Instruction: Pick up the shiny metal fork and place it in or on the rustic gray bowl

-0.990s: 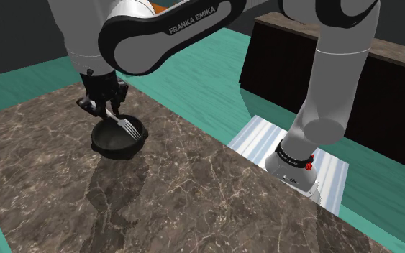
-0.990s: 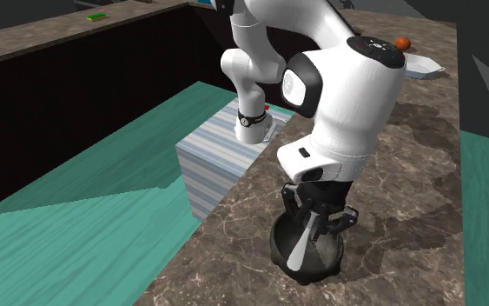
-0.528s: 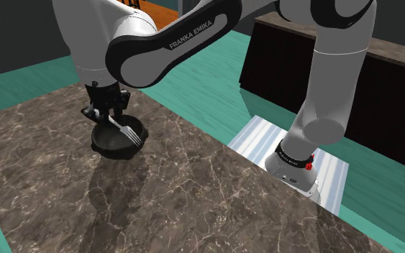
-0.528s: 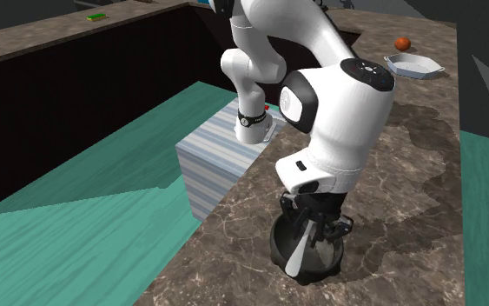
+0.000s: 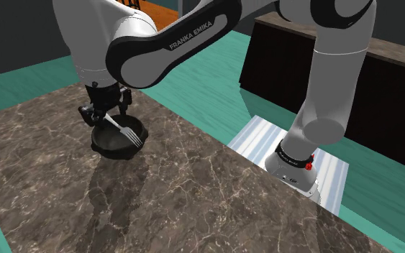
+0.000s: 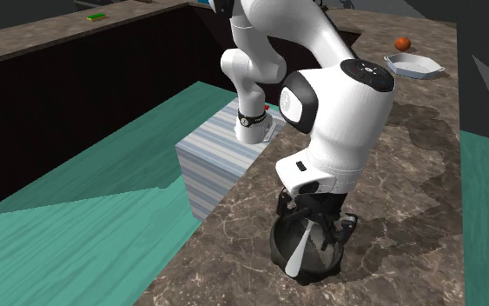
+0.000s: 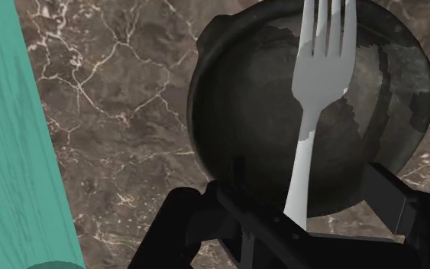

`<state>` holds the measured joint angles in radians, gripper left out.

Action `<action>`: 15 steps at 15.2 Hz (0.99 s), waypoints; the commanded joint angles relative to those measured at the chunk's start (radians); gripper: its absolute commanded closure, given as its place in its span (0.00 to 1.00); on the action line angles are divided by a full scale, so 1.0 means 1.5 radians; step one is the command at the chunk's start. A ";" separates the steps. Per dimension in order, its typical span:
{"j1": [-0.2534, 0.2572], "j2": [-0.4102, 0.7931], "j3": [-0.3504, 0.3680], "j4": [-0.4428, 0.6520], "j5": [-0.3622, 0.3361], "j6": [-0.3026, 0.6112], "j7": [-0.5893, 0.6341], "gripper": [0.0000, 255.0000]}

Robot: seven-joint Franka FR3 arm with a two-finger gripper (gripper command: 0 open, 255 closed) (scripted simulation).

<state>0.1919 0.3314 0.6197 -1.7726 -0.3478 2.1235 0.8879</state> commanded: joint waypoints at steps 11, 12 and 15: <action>-0.006 -0.038 0.014 0.036 0.032 -0.066 -0.020 0.00; -0.006 -0.038 0.014 0.036 0.032 -0.066 -0.020 0.00; -0.006 -0.038 0.014 0.036 0.032 -0.066 -0.020 0.00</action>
<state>0.1832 0.2738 0.6404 -1.7181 -0.2998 2.0241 0.8579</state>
